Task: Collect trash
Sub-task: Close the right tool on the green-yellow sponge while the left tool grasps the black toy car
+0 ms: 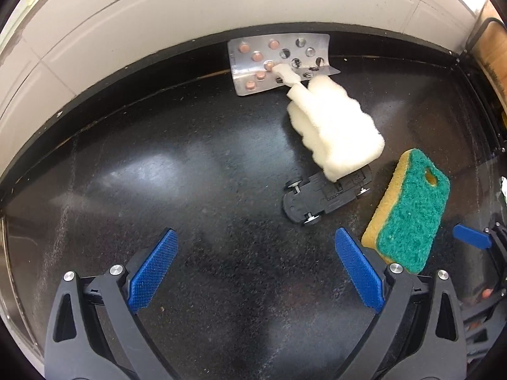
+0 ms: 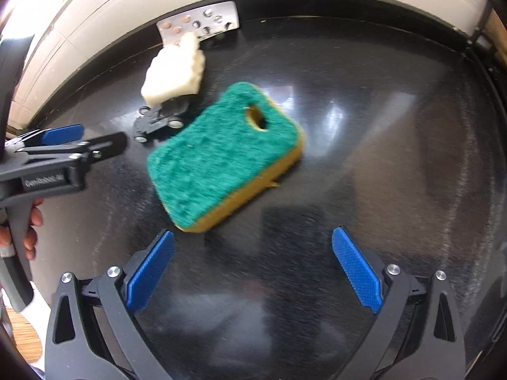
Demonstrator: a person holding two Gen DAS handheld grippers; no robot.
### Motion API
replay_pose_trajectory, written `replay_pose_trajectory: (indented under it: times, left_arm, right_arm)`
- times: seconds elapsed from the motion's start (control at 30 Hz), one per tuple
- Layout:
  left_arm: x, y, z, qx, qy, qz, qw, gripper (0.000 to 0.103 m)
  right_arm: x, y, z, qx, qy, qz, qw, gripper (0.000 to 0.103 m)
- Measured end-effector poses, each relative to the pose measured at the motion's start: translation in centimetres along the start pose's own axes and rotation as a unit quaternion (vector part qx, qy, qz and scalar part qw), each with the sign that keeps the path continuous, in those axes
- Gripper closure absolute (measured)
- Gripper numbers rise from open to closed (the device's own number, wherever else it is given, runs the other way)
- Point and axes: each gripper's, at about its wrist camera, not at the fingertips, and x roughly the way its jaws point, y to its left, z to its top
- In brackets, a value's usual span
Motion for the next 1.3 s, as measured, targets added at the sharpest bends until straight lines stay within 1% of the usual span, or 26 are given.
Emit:
replay_pose_trajectory:
  times: [0.07,0.17,0.23,0.27,0.3,0.37,0.4,0.47,0.5,0.57,0.6,0.67,0.83,0.87,0.9,1.03,1.07,1.13,1.17,1.2,1.23,1.3]
  left_arm:
    - [0.3,-0.5,0.6,0.007,0.002,-0.002,1.0000,0.007]
    - [1.2,-1.6,1.9,0.027,0.012,0.003,0.9996,0.007]
    - [1.6,-2.0,2.7,0.036,0.015,0.008,0.9992,0.007]
    - [1.8,-2.2,3.1,0.037,0.016,0.008,0.9992,0.007]
    - [2.0,-2.2,3.5,0.036,0.017,0.006,0.9992,0.007]
    - [2.4,-2.2,4.3,0.033,0.019,0.003,0.9993,0.007]
    - [2.6,-2.2,4.8,0.032,0.020,0.003,0.9993,0.007]
    - [3.0,-2.2,5.8,0.032,0.021,-0.001,0.9993,0.007]
    - [3.2,-2.2,6.2,0.032,0.022,-0.001,0.9993,0.007]
    - [3.6,-2.1,6.8,0.030,0.024,-0.002,0.9993,0.007]
    - [3.8,-1.2,7.4,0.027,0.024,-0.007,0.9993,0.007]
    - [4.1,-0.6,8.0,0.018,0.025,-0.015,0.9994,0.006]
    - [4.6,0.4,8.8,0.015,0.021,-0.035,0.9991,0.007]
    - [4.8,0.6,8.7,0.016,0.019,-0.042,0.9988,0.007]
    - [5.0,0.7,8.6,0.020,0.019,-0.047,0.9985,0.007]
    - [5.4,-0.2,8.9,0.063,0.007,-0.038,0.9973,0.007]
    - [5.4,-0.3,8.8,0.067,0.005,-0.036,0.9971,0.008]
    - [5.3,-0.4,8.8,0.072,-0.003,-0.036,0.9967,0.012]
    - [5.0,-0.6,8.6,0.076,-0.013,-0.038,0.9963,0.020]
    - [4.8,-0.6,8.6,0.082,-0.020,-0.040,0.9956,0.031]
    - [4.6,-1.1,7.7,0.087,-0.024,-0.041,0.9951,0.037]
    - [4.1,-1.2,7.9,0.091,-0.022,-0.051,0.9943,0.070]
  right_arm:
    - [0.3,0.6,0.6,-0.010,-0.002,0.001,1.000,0.007]
    - [0.5,0.6,1.7,-0.023,-0.008,-0.025,0.999,0.007]
    - [0.4,-0.9,2.3,-0.011,-0.012,-0.048,0.999,0.007]
    - [0.2,-1.7,2.4,0.000,-0.014,-0.053,0.999,0.007]
    - [-0.1,-3.1,2.7,0.018,-0.017,-0.064,0.998,0.007]
    - [-0.5,-4.6,3.1,0.035,-0.024,-0.082,0.996,0.007]
    - [-0.8,-5.3,3.2,0.044,-0.027,-0.084,0.995,0.007]
    - [-1.2,-6.0,3.5,0.053,-0.029,-0.064,0.996,0.007]
    - [-1.2,-5.9,3.5,0.053,-0.029,-0.047,0.997,0.007]
    - [-0.9,-5.1,3.6,0.038,-0.026,-0.029,0.998,0.007]
    - [-0.7,-4.4,3.5,0.026,-0.022,-0.025,0.999,0.007]
    - [0.0,-3.3,3.7,0.008,-0.015,-0.018,1.000,0.007]
    - [1.6,-1.7,4.7,-0.013,-0.003,-0.018,1.000,0.006]
    - [1.8,-1.4,4.9,-0.017,-0.003,-0.022,1.000,0.006]
    - [2.1,-1.1,5.3,-0.027,-0.006,-0.034,0.999,0.006]
    - [3.6,0.5,6.8,-0.053,0.001,-0.085,0.995,0.005]
    - [3.7,0.7,7.1,-0.056,0.002,-0.084,0.995,0.005]
    - [4.2,1.2,7.7,-0.055,0.001,-0.084,0.995,0.005]
    - [4.3,1.2,7.8,-0.055,0.000,-0.084,0.995,0.005]
    - [4.4,1.3,7.9,-0.059,0.002,-0.083,0.995,0.005]
    - [4.5,1.4,8.0,-0.061,0.008,-0.082,0.995,0.005]
    - [4.7,1.4,8.4,-0.072,0.011,-0.078,0.994,0.005]
